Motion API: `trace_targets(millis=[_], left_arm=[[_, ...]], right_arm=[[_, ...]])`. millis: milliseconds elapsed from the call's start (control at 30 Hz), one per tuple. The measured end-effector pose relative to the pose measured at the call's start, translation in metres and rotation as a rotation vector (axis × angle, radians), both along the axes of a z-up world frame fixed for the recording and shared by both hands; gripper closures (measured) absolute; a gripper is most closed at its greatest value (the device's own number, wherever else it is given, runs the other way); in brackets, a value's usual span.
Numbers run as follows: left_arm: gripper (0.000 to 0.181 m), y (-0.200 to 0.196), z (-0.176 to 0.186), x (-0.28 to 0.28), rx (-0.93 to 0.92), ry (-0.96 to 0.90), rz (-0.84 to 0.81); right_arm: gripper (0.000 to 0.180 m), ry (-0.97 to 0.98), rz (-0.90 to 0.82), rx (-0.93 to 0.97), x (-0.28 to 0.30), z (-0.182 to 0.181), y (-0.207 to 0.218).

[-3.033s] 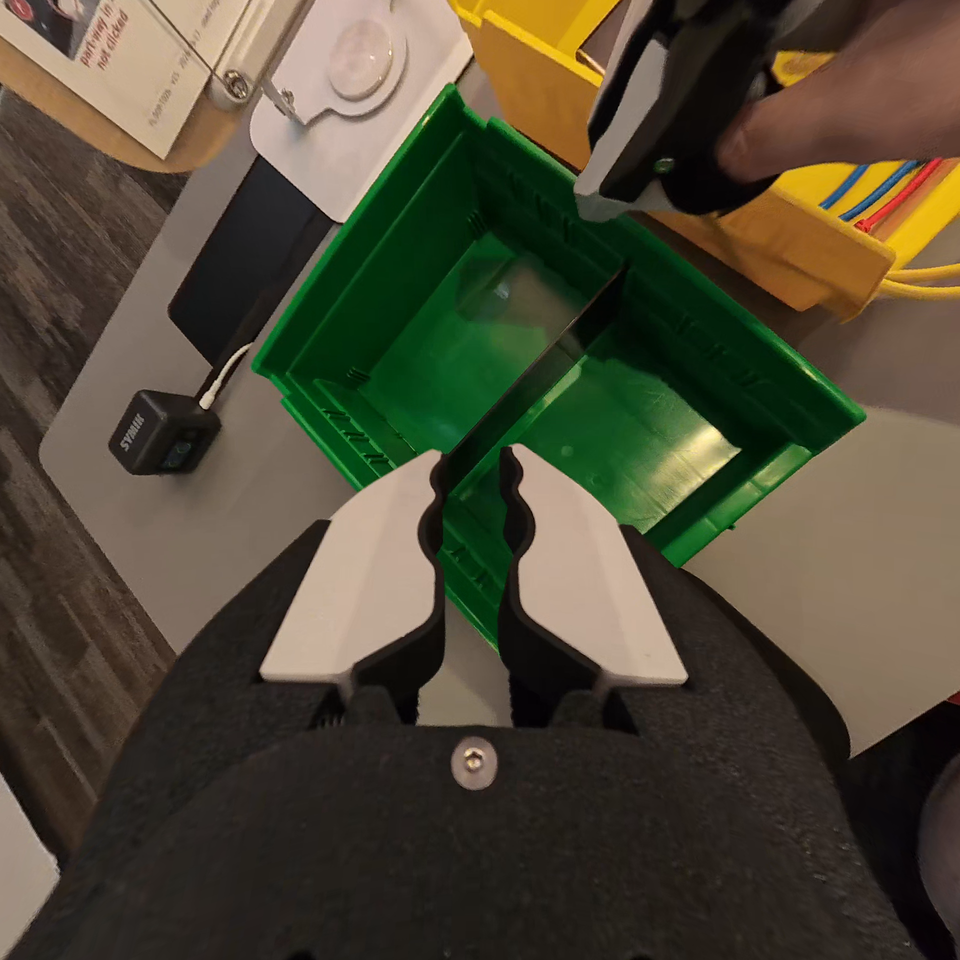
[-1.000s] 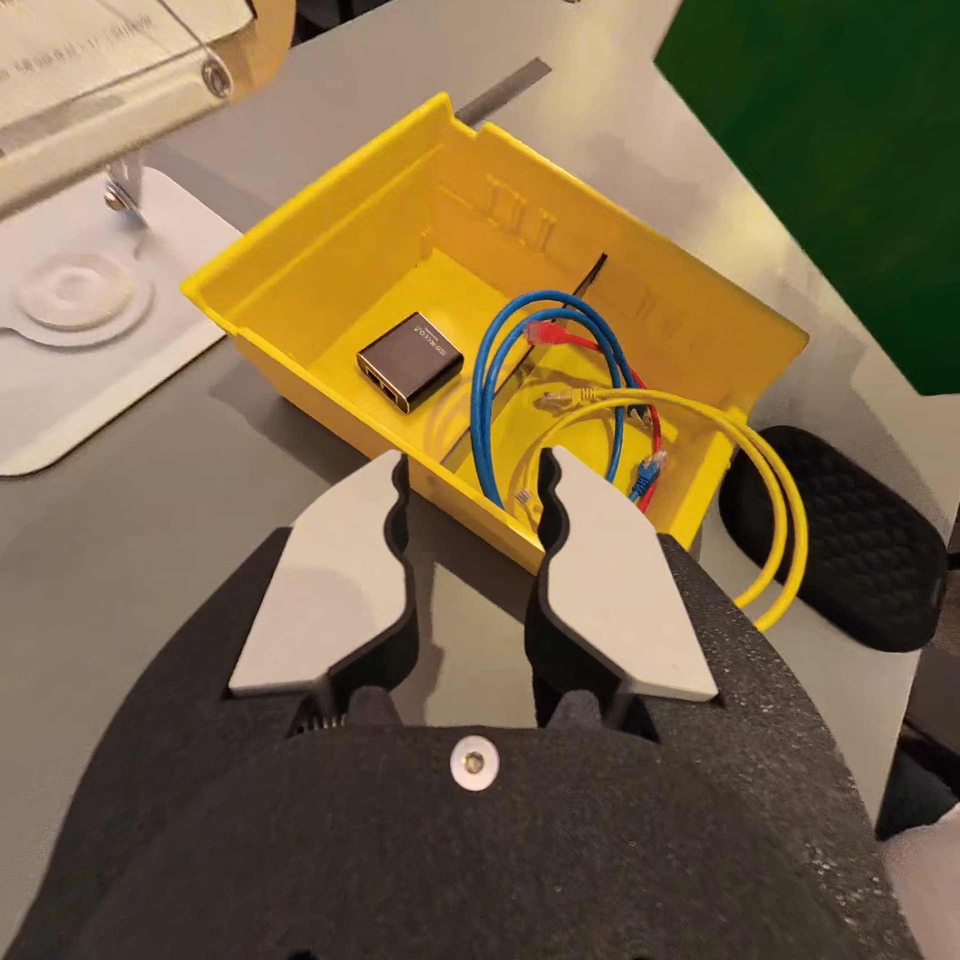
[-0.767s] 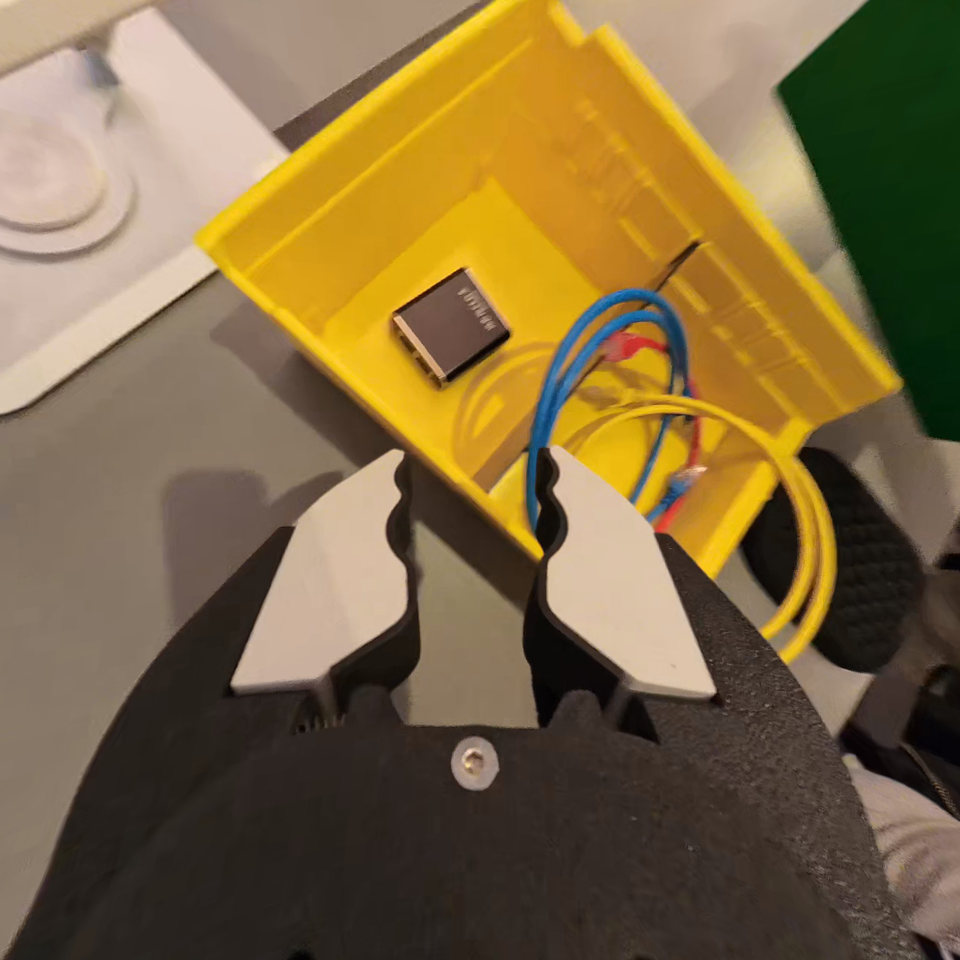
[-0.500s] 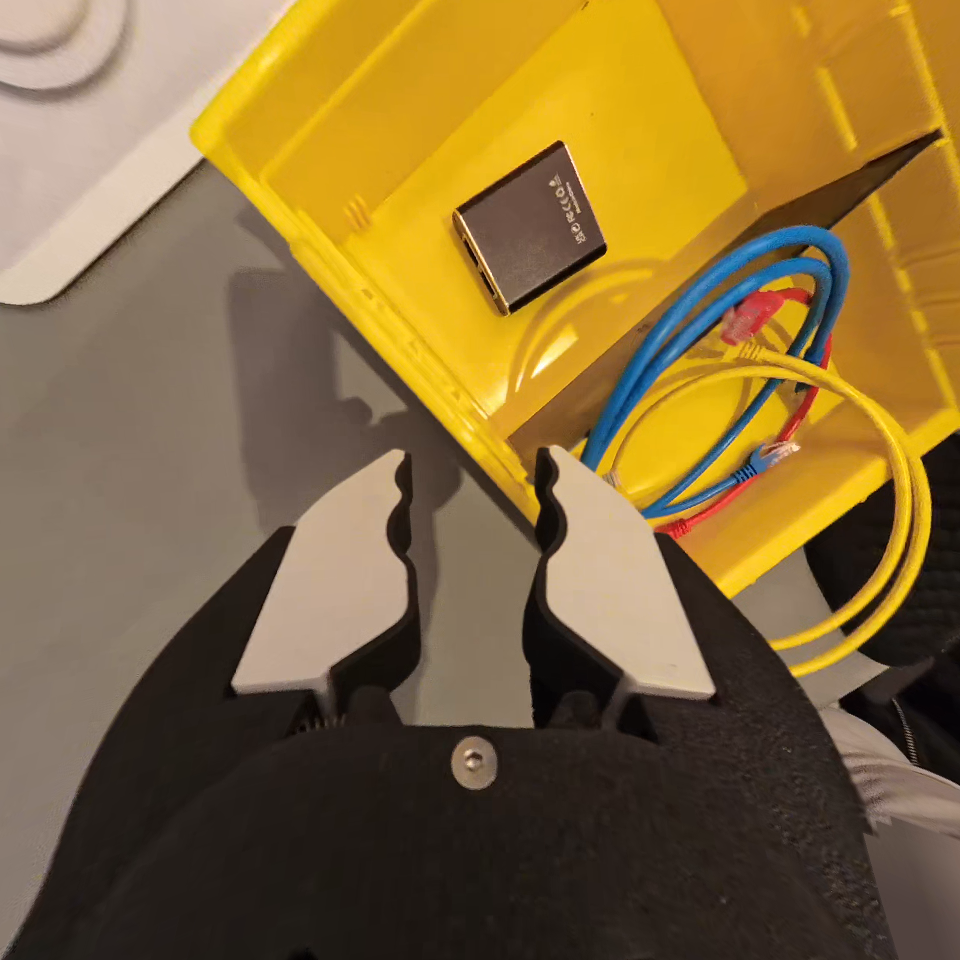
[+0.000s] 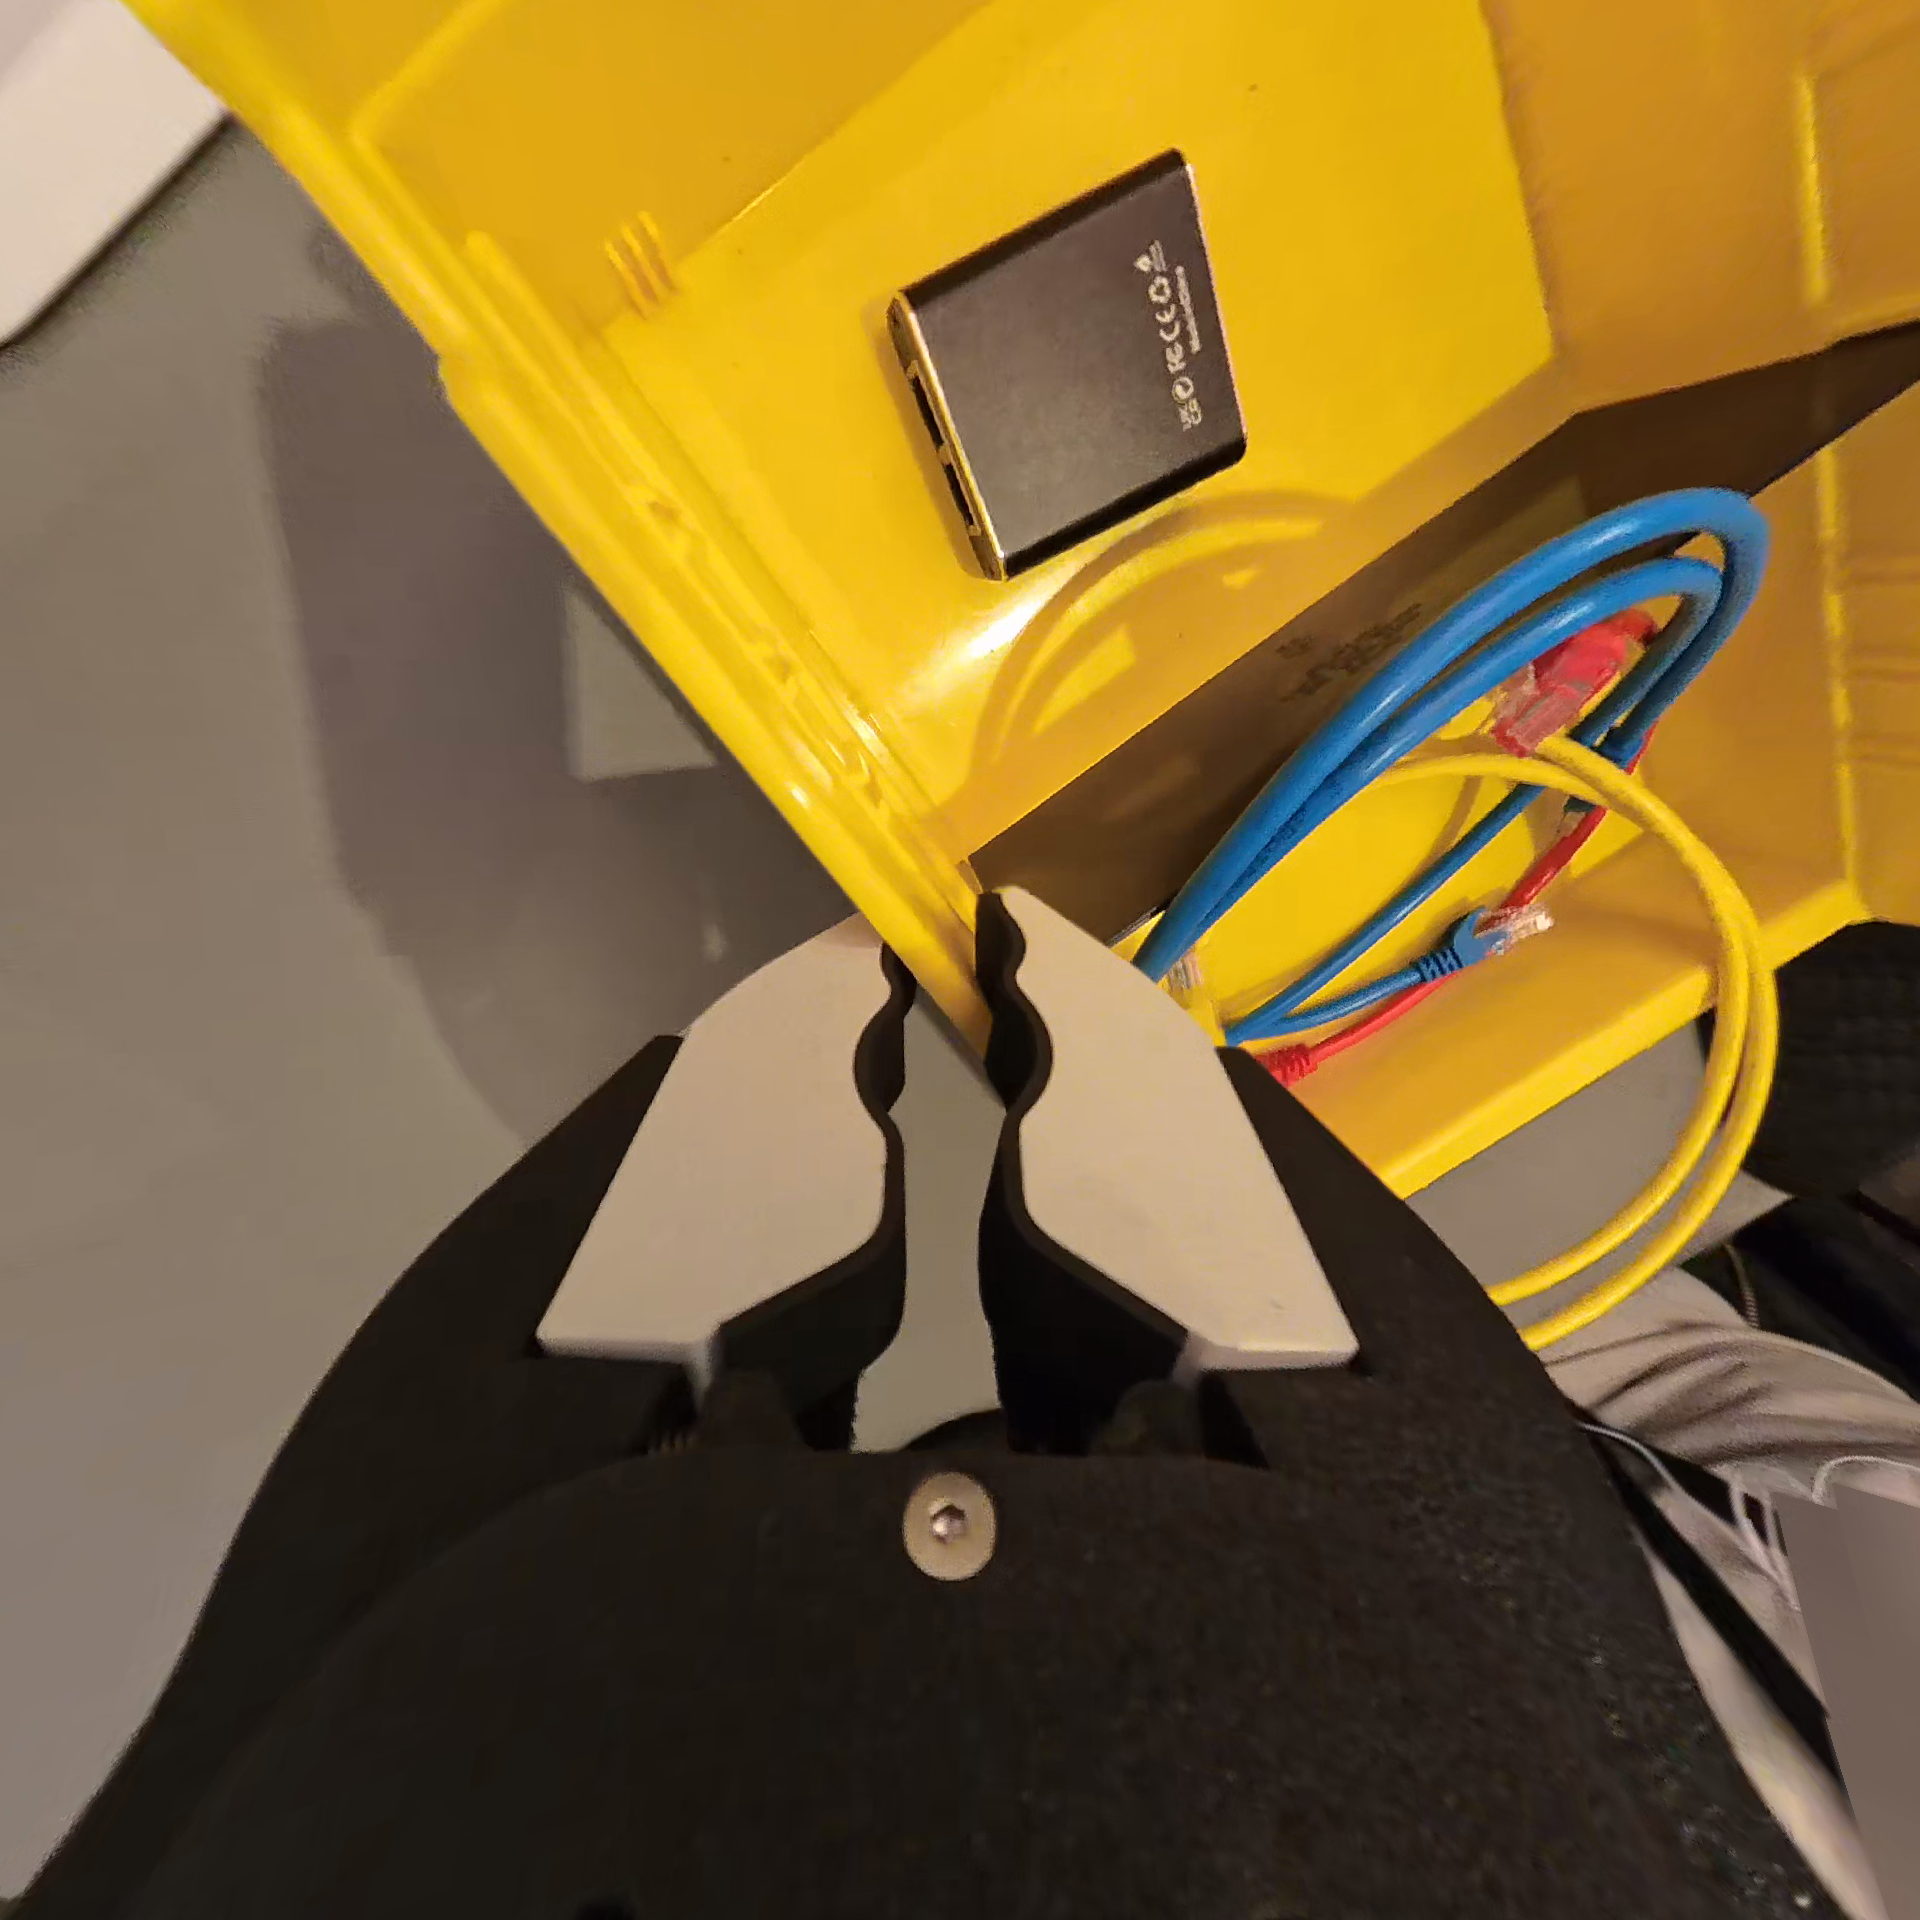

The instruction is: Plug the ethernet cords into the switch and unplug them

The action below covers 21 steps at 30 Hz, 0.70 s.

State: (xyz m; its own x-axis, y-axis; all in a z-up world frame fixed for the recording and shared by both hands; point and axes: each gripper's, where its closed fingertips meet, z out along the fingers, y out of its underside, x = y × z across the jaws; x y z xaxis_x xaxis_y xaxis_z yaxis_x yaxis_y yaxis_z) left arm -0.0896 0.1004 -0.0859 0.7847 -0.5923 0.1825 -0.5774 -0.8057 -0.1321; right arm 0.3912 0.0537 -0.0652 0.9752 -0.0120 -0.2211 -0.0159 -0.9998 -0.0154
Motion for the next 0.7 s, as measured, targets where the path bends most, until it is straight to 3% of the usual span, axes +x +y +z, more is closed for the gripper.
trace_targets(millis=[333, 700], left_arm=[[0.175, 0.025, 0.002, -0.135, 0.078, 0.061, 0.089], [0.173, 0.008, 0.003, -0.238, 0.092, 0.116, 0.141]], right_arm=[[0.169, 0.120, 0.017, -0.016, -0.076, -0.028, 0.027], [0.170, 0.136, -0.040, -0.091, -0.111, -0.055, 0.036]])
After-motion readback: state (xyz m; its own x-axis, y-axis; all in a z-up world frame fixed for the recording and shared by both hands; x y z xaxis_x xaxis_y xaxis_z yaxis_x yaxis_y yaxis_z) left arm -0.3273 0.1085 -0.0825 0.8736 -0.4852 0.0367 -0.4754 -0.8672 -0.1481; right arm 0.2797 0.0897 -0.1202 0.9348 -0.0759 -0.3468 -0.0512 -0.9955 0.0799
